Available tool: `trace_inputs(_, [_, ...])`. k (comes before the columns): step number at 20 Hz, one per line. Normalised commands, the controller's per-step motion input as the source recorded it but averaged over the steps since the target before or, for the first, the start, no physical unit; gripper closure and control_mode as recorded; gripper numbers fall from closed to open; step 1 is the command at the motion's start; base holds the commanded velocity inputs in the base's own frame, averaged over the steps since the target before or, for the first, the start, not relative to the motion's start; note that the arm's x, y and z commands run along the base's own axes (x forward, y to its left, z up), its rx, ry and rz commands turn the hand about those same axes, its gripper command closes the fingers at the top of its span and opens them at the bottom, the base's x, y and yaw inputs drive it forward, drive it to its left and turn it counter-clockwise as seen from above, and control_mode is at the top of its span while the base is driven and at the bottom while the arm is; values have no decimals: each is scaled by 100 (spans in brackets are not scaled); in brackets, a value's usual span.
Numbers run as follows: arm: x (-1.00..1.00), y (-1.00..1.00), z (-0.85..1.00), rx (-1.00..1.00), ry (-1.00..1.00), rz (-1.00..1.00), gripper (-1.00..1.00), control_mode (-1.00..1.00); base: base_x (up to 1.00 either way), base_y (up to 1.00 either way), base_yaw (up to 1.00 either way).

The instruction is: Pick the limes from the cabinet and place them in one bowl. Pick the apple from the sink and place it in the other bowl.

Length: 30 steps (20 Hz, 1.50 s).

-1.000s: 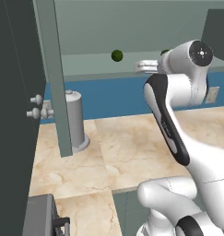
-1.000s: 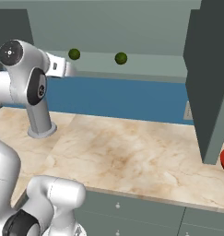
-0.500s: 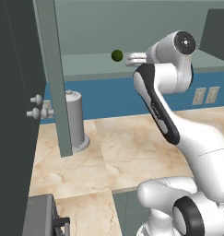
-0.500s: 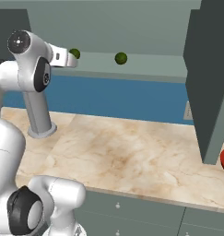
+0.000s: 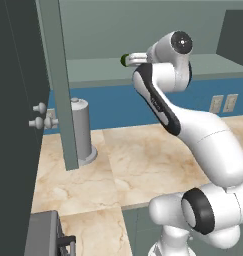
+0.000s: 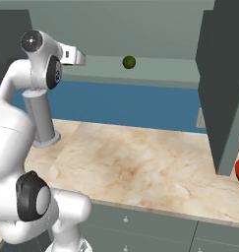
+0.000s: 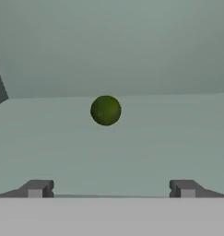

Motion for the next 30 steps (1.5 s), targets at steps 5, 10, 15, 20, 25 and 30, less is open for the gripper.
trace_inputs(5, [56, 13, 0, -1, 4, 0, -100, -100, 0, 0, 0])
trace_inputs(10, [58, 4, -4, -1, 9, 0, -100, -100, 0, 0, 0])
trace_inputs(15, [48, 0, -8, 0, 0, 0, -100, -100, 0, 0, 0])
trace_inputs(20, [46, 2, -16, 0, 0, 0, -100, -100, 0, 0, 0])
trace_inputs(25, [41, 3, -1, 0, 0, 4, -100, -100, 0, 0, 0])
trace_inputs(30, [38, 2, -13, 0, 0, 3, -100, -100, 0, 0, 0])
